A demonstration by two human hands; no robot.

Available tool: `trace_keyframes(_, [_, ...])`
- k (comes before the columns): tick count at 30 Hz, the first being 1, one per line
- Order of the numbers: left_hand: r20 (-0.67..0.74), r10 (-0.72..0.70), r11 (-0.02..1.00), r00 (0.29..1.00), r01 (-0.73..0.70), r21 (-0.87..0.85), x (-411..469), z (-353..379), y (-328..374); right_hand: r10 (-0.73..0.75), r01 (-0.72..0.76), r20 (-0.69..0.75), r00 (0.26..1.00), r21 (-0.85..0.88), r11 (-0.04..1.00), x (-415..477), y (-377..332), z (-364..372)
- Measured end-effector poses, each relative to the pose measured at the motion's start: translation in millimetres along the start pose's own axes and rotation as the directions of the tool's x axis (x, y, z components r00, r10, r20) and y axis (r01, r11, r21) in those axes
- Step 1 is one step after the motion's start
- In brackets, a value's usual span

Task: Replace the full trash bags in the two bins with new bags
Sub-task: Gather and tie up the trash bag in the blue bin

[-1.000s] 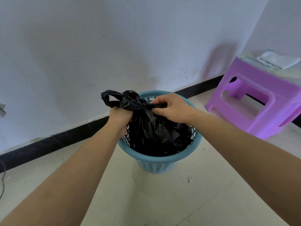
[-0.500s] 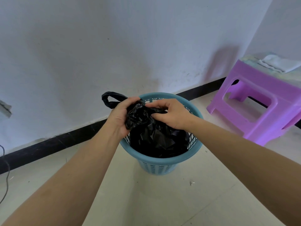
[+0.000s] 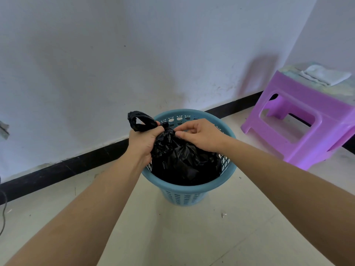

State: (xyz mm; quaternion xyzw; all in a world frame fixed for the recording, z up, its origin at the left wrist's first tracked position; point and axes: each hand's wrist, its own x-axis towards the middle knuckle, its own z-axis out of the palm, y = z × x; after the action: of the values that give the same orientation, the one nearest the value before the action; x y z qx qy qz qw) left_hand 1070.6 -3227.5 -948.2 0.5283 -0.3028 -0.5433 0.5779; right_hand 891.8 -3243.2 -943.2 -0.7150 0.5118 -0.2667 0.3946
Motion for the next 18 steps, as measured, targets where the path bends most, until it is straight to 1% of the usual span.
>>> trace_keyframes(3, [-0.022,0.015,0.999,1.0,-0.015,0.034,1.1,-3.2,-4.7,0.016,-0.016,0.024,1.0,-0.021,1.0,-2.6,0.3,-2.3])
trace_keyframes(6, [0.006,0.017,0.999,1.0,-0.017,0.051,4.0,-8.6,-7.7,0.041,-0.04,0.011,0.999,-0.023,0.999,-1.6,4.9,-4.1])
trace_keyframes(9, [0.082,0.005,1.0,0.997,-0.007,0.017,1.6,-9.0,-7.6,0.019,-0.018,0.017,1.0,-0.067,0.998,-1.1,5.3,-5.3])
trace_keyframes(12, [0.164,0.009,1.0,0.986,-0.013,0.027,0.5,-8.4,-6.4,-0.048,0.05,0.056,0.997,-0.04,0.998,1.2,5.5,-6.1])
trace_keyframes(14, [0.183,0.04,0.996,0.982,-0.053,0.067,0.8,-7.2,-1.0,-0.072,0.072,0.006,0.997,-0.049,0.996,3.1,4.2,-6.4])
trace_keyframes(16, [0.179,0.104,0.984,0.978,-0.128,0.125,3.5,-4.8,9.4,-0.087,0.081,-0.082,0.993,-0.07,0.994,5.2,-1.1,-10.7])
trace_keyframes(17, [0.175,0.142,0.975,0.974,-0.168,0.143,4.2,-3.2,15.4,-0.117,0.103,-0.124,0.985,-0.115,0.988,6.8,-4.3,-14.5])
trace_keyframes(18, [0.166,0.172,0.969,0.971,-0.197,0.149,5.2,-1.5,21.2,-0.174,0.137,-0.157,0.972,-0.22,0.966,8.6,-7.9,-19.3])
